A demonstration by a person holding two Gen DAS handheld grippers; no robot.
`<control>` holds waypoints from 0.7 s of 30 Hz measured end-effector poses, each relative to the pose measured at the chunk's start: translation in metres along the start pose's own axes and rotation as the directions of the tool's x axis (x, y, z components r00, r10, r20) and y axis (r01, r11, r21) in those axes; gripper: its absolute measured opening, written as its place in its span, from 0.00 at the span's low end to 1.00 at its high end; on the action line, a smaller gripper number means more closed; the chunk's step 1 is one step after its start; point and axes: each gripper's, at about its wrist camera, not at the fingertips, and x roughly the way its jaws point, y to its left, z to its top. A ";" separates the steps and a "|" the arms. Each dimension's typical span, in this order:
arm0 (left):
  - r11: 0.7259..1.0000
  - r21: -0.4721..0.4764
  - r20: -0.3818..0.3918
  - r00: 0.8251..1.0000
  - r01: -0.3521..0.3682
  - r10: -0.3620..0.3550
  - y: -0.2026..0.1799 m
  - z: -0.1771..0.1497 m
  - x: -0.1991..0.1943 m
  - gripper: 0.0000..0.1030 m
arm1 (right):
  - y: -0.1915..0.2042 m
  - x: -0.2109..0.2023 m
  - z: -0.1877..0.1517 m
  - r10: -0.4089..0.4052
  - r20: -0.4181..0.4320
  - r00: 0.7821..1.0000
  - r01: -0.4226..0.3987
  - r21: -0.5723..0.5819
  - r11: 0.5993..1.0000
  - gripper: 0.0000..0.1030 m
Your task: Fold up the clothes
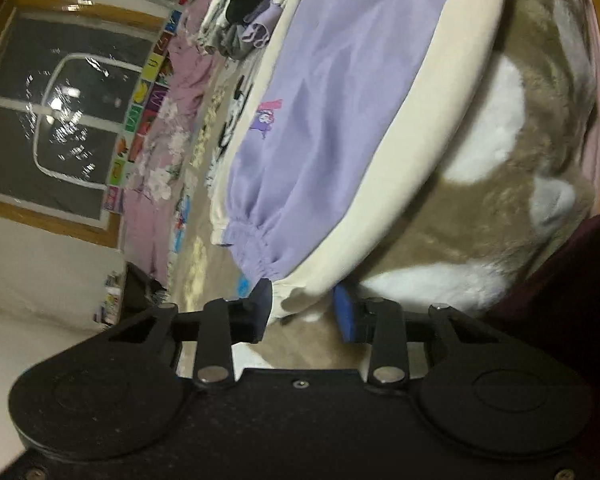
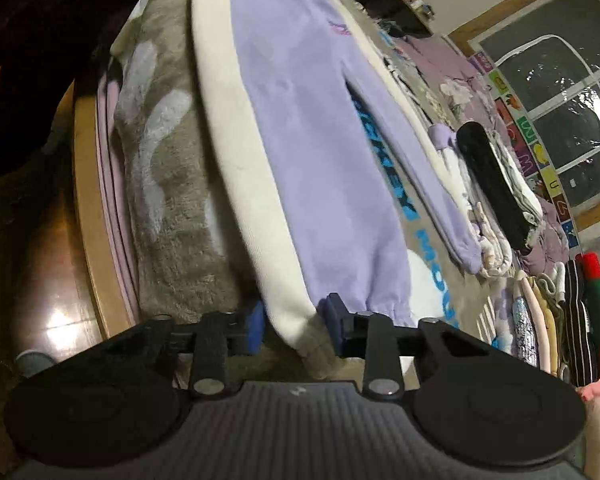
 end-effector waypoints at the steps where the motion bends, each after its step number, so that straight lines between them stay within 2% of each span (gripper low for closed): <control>1: 1.000 0.008 0.004 1.000 -0.008 0.008 0.000 -0.001 0.001 0.33 | -0.001 -0.002 0.000 -0.008 0.008 1.000 0.008 0.005 1.000 0.21; 4: 0.999 0.042 0.020 1.000 -0.016 0.015 -0.004 -0.005 0.007 0.33 | -0.005 -0.007 -0.001 -0.033 0.033 0.999 0.032 0.019 0.999 0.19; 6: 0.999 0.045 0.030 0.999 -0.016 0.014 -0.005 -0.008 0.015 0.31 | -0.004 -0.007 -0.002 -0.042 0.047 0.998 0.041 0.005 0.999 0.24; 7: 0.999 0.039 0.037 0.999 -0.012 0.010 -0.005 -0.008 0.017 0.26 | -0.002 -0.005 -0.002 -0.032 0.043 0.999 0.033 -0.012 0.999 0.31; 8: 1.000 0.029 0.042 0.999 -0.010 0.009 -0.004 -0.008 0.017 0.15 | 0.001 -0.002 -0.002 -0.029 0.042 0.999 0.030 -0.025 0.999 0.32; 9: 1.000 0.018 0.046 0.999 -0.009 0.008 -0.003 -0.007 0.017 0.11 | 0.003 0.000 -0.001 -0.023 0.042 0.999 0.024 -0.035 0.999 0.32; 11: 0.998 -0.056 0.052 0.999 -0.005 0.008 0.007 -0.006 0.014 0.06 | 0.001 0.000 -0.001 0.002 0.049 0.999 -0.002 -0.008 1.000 0.23; 12: 0.992 -0.123 0.058 0.998 0.005 0.003 0.015 -0.006 0.012 0.06 | -0.002 -0.002 -0.001 0.009 0.056 0.998 -0.010 0.014 1.000 0.13; 13: 0.982 -0.190 0.065 0.998 0.016 -0.003 0.024 -0.006 0.011 0.05 | -0.009 -0.008 -0.001 -0.001 0.074 0.997 -0.003 0.055 0.998 0.08; 16: 0.921 -0.386 0.092 0.996 0.050 -0.015 0.052 -0.006 0.007 0.05 | -0.034 -0.024 -0.001 -0.034 0.119 0.992 0.012 0.180 0.984 0.07; 18: 0.875 -0.480 0.112 0.994 0.063 -0.010 0.067 -0.005 0.009 0.05 | -0.053 -0.032 -0.001 -0.054 0.138 0.989 0.017 0.257 0.966 0.07; 21: 0.821 -0.567 0.127 0.992 0.064 0.011 0.086 0.003 0.016 0.04 | -0.082 -0.033 -0.002 -0.063 0.155 0.986 0.005 0.353 0.936 0.07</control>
